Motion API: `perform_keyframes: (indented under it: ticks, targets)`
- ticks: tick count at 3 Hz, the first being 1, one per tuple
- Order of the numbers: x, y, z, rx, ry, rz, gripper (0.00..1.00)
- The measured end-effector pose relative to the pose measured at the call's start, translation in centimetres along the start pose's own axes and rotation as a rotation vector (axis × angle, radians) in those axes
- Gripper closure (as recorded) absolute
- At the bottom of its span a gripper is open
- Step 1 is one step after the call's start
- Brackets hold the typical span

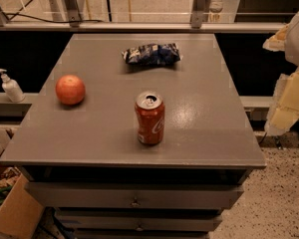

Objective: Move blue chip bag near coke can

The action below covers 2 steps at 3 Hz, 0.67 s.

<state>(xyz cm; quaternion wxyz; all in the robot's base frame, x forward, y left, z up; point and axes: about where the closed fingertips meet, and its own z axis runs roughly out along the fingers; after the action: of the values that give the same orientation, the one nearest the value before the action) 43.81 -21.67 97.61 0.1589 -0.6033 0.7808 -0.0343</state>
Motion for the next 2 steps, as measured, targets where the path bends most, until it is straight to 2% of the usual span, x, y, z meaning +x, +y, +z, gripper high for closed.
perform_keyframes:
  ticks: [2]
  targets:
    - [-0.21,-0.37,-0.07,0.012,-0.009,-0.017,0.00]
